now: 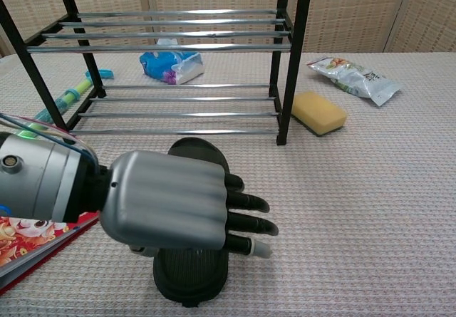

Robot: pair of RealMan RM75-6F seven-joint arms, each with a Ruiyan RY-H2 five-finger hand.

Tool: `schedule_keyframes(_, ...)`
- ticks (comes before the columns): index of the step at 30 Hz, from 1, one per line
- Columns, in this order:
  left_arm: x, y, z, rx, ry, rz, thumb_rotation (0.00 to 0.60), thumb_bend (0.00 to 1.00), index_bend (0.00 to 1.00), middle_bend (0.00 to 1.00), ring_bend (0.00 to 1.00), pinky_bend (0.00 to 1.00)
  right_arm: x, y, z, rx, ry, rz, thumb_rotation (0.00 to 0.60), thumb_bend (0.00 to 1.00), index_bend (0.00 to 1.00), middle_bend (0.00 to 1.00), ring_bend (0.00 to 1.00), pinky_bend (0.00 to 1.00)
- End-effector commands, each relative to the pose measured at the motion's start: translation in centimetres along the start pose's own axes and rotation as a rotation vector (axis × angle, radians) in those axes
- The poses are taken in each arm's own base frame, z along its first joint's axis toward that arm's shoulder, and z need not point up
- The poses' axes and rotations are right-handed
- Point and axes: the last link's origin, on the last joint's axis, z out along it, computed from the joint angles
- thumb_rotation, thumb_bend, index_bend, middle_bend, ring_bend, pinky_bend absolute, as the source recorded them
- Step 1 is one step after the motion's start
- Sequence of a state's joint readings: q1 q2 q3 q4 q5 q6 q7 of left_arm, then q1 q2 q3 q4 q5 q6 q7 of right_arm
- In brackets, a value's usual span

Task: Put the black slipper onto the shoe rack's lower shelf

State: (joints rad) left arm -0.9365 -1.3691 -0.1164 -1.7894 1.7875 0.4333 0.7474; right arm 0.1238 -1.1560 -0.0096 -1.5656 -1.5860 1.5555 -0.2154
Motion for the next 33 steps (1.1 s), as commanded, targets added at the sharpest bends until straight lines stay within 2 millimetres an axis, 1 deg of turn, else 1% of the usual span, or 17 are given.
schedule_keyframes(1, -0.2, 0.0, 0.3, 0.003, -0.019, 0.005, 0.600, 0.15, 0.10, 0.06, 0.08, 0.26, 0.0, 0.2, -0.1, -0.006, 0.003, 0.001, 0.600, 0.54, 0.15, 0.25, 0.14, 0.35)
schedule_keyframes(11, -0.6, 0.1, 0.6, 0.009, -0.056, 0.034, 0.600, 0.15, 0.11, 0.06, 0.08, 0.26, -0.2, 0.6, -0.4, -0.020, 0.000, 0.021, 0.600, 0.54, 0.15, 0.25, 0.14, 0.35)
schedule_keyframes(17, -0.9, 0.3, 0.7, 0.006, -0.073, 0.055, 0.600, 0.15, 0.14, 0.06, 0.08, 0.26, -0.2, 0.7, -0.5, -0.020, 0.002, 0.028, 0.600, 0.54, 0.15, 0.25, 0.14, 0.35)
schedule_keyframes(24, -1.2, 0.5, 1.0, 0.005, -0.084, 0.060, 0.600, 0.15, 0.21, 0.07, 0.09, 0.26, -0.5, 0.9, -0.6, -0.031, -0.006, 0.037, 0.600, 0.54, 0.15, 0.25, 0.14, 0.35)
schedule_keyframes(26, -1.2, 0.6, 1.0, 0.002, -0.085, 0.057, 0.600, 0.15, 0.24, 0.10, 0.11, 0.26, -0.5, 0.9, -0.6, -0.031, -0.005, 0.038, 0.600, 0.54, 0.15, 0.25, 0.14, 0.35)
schedule_keyframes(29, -1.0, 0.9, 1.2, -0.008, -0.076, 0.051, 0.600, 0.15, 0.33, 0.17, 0.16, 0.26, -0.5, 0.9, -0.6, -0.030, -0.005, 0.037, 0.600, 0.54, 0.15, 0.25, 0.14, 0.35)
schedule_keyframes(33, -0.8, 1.1, 1.4, -0.011, -0.054, 0.039, 0.600, 0.15, 0.43, 0.30, 0.27, 0.26, -0.6, 0.8, -0.7, -0.031, -0.007, 0.038, 0.600, 0.54, 0.15, 0.25, 0.14, 0.35)
